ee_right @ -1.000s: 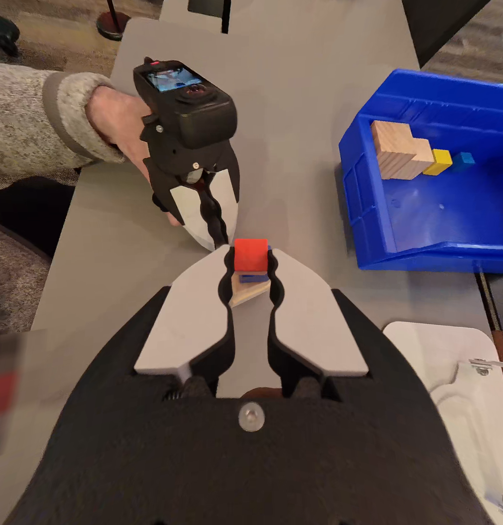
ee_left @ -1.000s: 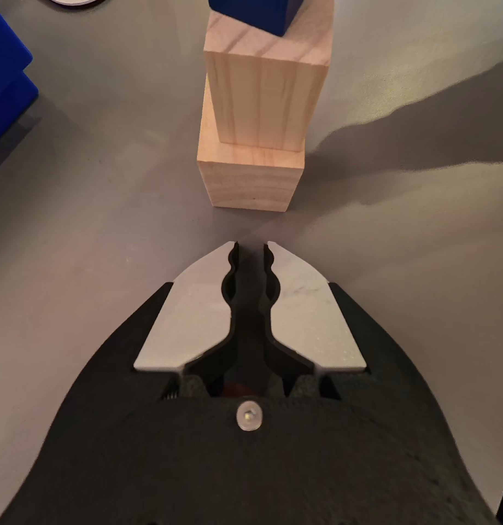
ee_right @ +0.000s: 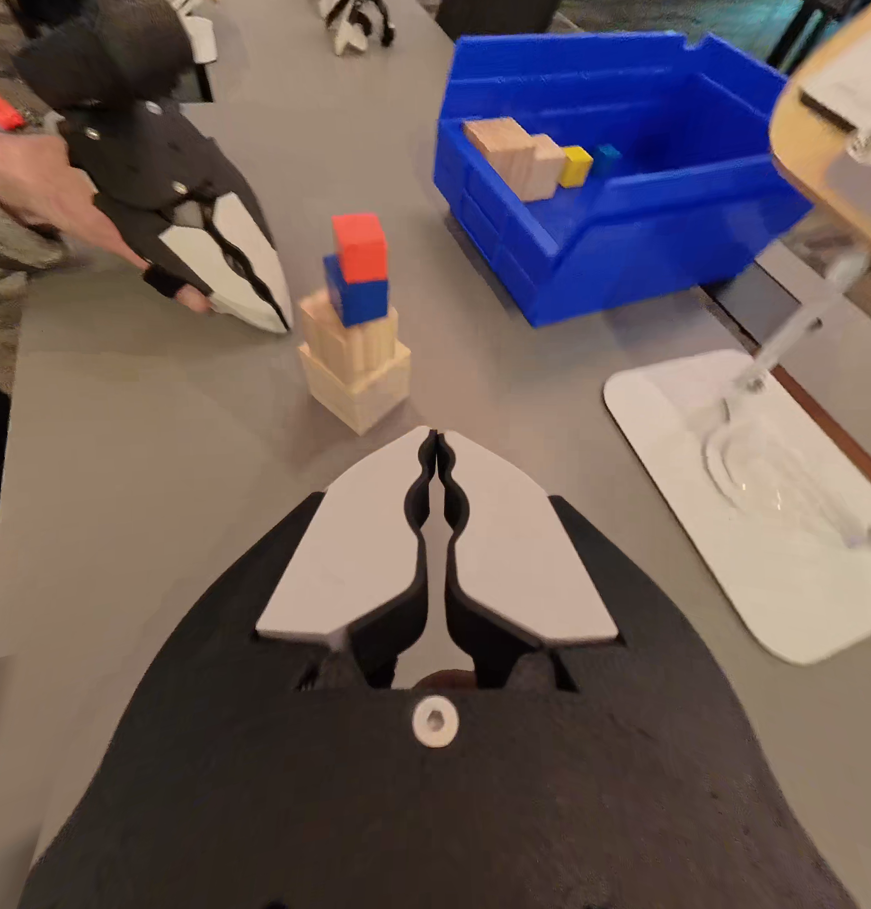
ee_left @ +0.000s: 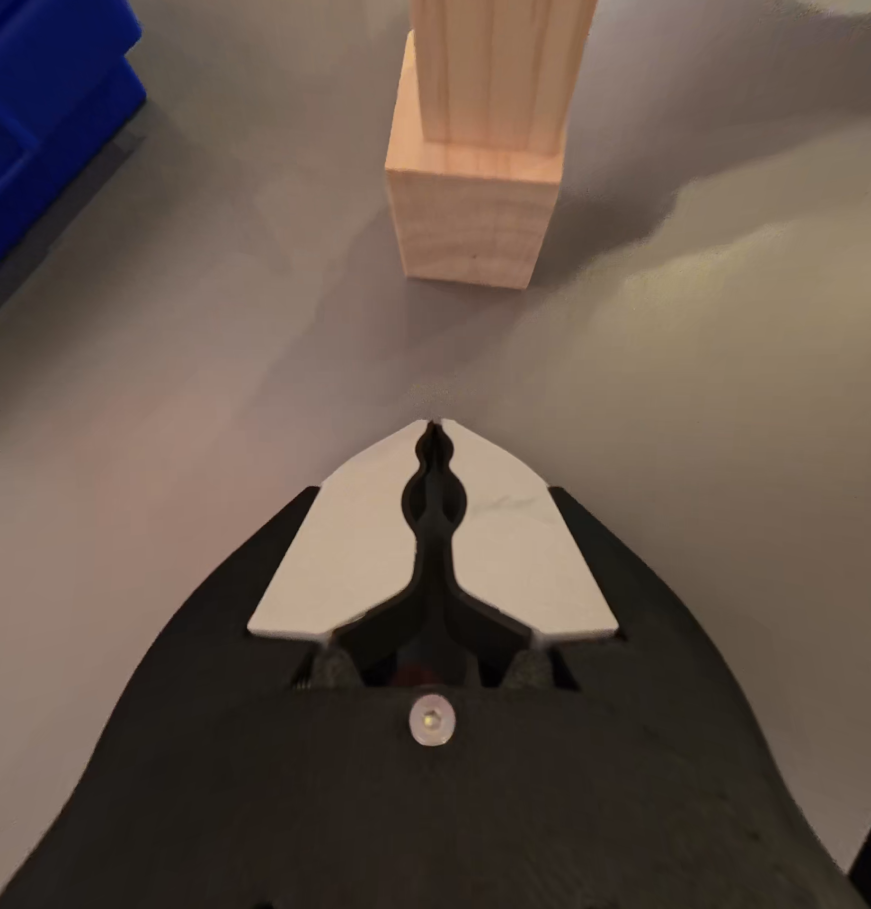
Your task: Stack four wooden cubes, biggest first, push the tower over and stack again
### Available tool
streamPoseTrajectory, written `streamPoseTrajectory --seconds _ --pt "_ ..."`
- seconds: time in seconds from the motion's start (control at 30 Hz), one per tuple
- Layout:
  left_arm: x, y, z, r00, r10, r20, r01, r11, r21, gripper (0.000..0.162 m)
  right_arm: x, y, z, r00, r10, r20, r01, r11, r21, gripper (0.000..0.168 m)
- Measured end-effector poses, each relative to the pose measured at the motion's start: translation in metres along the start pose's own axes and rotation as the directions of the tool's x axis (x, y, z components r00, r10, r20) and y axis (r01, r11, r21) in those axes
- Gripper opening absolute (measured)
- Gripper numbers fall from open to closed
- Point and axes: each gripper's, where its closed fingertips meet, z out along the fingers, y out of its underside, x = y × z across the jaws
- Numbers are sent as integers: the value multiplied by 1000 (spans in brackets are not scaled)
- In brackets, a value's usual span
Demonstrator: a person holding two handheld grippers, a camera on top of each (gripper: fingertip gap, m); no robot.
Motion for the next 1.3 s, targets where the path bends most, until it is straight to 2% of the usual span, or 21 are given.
streamPoseTrajectory --seconds 0.1,0.23,0.4,0.5,0.57,0.63,0.7,0.73,0.8,0.9,1.13,1.3 --pt "-13 16 -16 997 -17 80 17 1000 4 0 -3 16 -7 997 65 -39 -64 998 29 0" --pt "-37 41 -42 975 -45 216 44 999 7 0 -49 12 16 998 13 -67 -11 999 39 0" --pt "-61 64 -65 946 -97 308 97 995 17 0 -146 -41 83 996 -87 -22 88 993 84 0" --pt "-63 65 -68 946 -113 303 108 994 34 0 -185 -82 123 985 -157 -67 164 979 119 0" --pt "-62 66 -67 948 -103 300 101 995 23 0 -186 -97 146 974 -179 -140 197 973 122 0" --pt "-62 67 -66 948 -87 305 88 996 9 0 -152 -87 159 960 -138 -243 161 984 77 0" --pt "-60 66 -66 952 -80 296 80 997 11 0 -86 -47 147 937 73 -342 -43 995 94 0" --pt "-59 66 -66 953 -77 292 77 997 12 0 -59 -27 128 905 206 -373 -166 977 136 0" --pt "-58 66 -66 956 -69 284 69 998 10 0 -38 5 91 843 366 -393 -322 930 175 0" --pt "-57 67 -66 961 -74 268 74 997 10 0 -59 11 65 870 273 -412 -222 960 168 0" --pt "-61 67 -66 956 -99 277 100 995 11 0 -102 11 69 930 56 -363 -29 996 79 0" --pt "-63 67 -66 950 -99 296 100 995 11 0 -108 12 59 954 38 -297 -6 994 106 0"
